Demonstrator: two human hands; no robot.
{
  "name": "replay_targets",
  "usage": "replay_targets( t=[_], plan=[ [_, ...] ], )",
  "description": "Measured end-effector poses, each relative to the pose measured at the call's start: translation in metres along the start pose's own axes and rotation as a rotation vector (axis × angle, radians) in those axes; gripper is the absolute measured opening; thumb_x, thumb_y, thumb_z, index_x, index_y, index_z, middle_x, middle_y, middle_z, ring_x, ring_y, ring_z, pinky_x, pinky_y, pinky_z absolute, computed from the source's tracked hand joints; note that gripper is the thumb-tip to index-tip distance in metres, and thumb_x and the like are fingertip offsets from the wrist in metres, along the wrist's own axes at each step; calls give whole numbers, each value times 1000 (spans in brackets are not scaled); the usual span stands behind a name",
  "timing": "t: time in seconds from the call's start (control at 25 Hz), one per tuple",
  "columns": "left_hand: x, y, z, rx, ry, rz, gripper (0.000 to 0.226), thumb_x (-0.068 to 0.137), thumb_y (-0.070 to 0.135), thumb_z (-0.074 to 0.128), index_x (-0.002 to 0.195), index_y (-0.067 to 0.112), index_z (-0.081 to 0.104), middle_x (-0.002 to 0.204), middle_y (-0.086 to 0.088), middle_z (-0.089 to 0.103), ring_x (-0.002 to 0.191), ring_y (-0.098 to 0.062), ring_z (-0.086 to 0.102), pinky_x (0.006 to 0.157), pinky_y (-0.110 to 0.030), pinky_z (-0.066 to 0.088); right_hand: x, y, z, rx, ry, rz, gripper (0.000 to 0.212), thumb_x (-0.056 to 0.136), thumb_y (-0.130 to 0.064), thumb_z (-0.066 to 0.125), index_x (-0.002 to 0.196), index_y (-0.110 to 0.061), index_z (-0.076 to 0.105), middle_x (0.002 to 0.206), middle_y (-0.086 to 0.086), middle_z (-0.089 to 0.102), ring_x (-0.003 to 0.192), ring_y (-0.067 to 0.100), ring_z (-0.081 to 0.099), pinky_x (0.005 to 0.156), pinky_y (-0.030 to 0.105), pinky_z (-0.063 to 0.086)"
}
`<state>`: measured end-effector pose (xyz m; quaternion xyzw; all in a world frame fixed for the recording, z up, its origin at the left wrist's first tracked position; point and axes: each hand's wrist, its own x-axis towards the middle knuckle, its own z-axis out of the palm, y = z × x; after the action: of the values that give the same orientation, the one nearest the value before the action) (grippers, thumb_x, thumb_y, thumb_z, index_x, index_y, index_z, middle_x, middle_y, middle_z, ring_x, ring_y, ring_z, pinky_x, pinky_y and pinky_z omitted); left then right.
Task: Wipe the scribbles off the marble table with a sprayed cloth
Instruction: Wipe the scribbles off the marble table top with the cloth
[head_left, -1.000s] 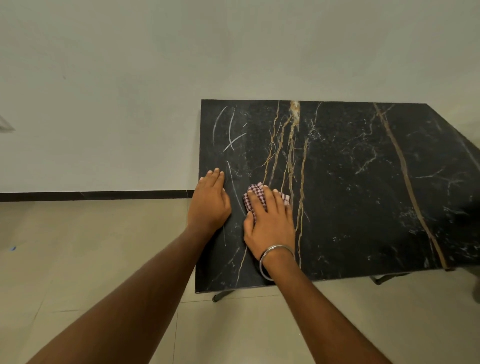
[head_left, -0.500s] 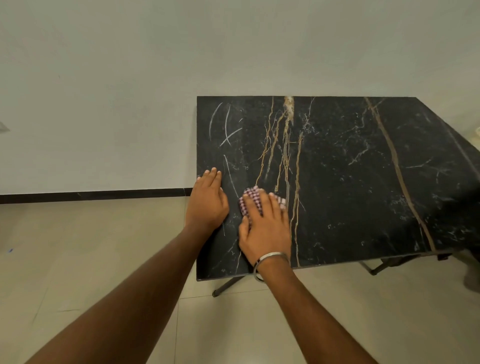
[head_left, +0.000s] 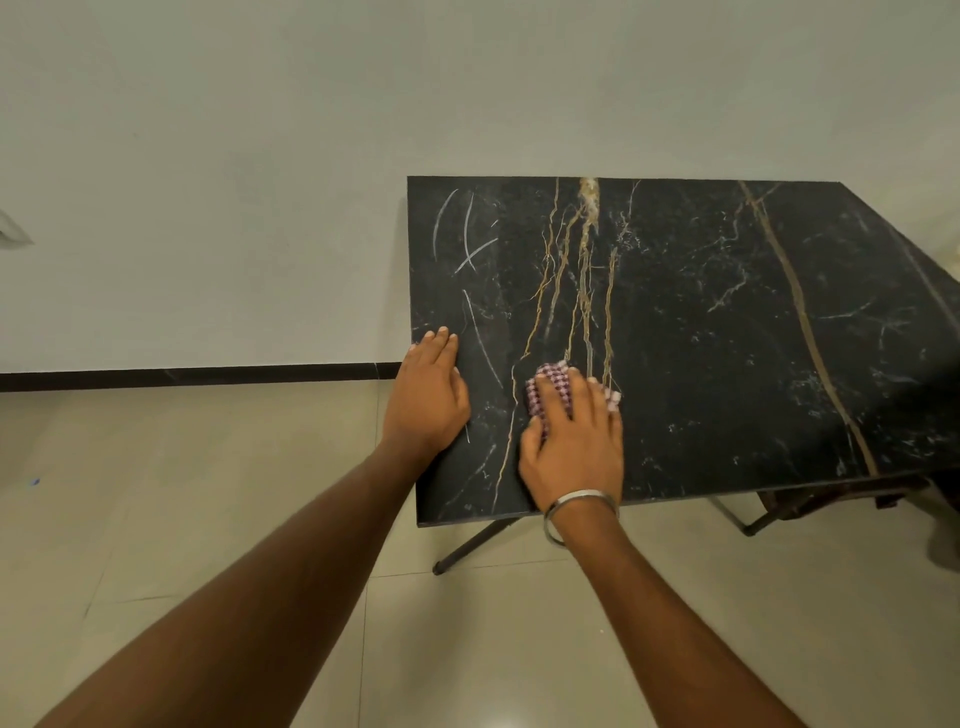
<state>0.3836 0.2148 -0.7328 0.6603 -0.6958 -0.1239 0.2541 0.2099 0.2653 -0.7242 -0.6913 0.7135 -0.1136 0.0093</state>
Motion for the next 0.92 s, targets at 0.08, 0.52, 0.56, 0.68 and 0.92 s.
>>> replay_targets(
  t=[0.08, 0.52, 0.56, 0.68, 0.92],
  plan=[
    [-4, -1, -1, 7, -13, -2, 50, 101, 24, 36, 149, 11, 31, 157, -6, 29, 146, -19, 22, 121, -32, 13, -13, -22, 3, -17, -38, -86, 56, 94, -43, 30, 149, -33, 24, 157, 4, 22, 145, 26, 17, 119, 48, 12],
    [-4, -5, -5, 13, -36, -4, 52, 101, 26, 36, 150, 12, 28, 157, -4, 27, 146, -18, 21, 121, -33, 15, -11, -18, 3, -34, 4, 9, 54, 93, -41, 31, 146, -32, 32, 154, 5, 29, 144, 27, 22, 118, 49, 17],
    [-2, -5, -5, 17, -39, 2, 52, 101, 26, 36, 150, 12, 28, 158, -5, 27, 146, -18, 20, 121, -33, 14, -14, -30, 3, -29, 2, -16, 55, 93, -41, 30, 146, -31, 32, 155, 6, 29, 143, 28, 23, 117, 50, 18],
    [11, -12, -6, 24, -53, 27, 52, 101, 25, 36, 150, 11, 28, 158, -6, 26, 147, -18, 19, 121, -32, 13, -22, -64, 11, 10, 3, -91, 55, 92, -41, 30, 146, -29, 34, 154, 6, 31, 143, 29, 25, 117, 51, 20],
    [25, -21, -7, 14, -76, 30, 51, 101, 24, 36, 150, 12, 29, 158, -5, 26, 147, -18, 20, 120, -30, 13, -5, -49, 13, 1, -4, -113, 57, 90, -42, 32, 146, -32, 33, 154, 4, 30, 143, 26, 24, 118, 48, 19]
  ],
)
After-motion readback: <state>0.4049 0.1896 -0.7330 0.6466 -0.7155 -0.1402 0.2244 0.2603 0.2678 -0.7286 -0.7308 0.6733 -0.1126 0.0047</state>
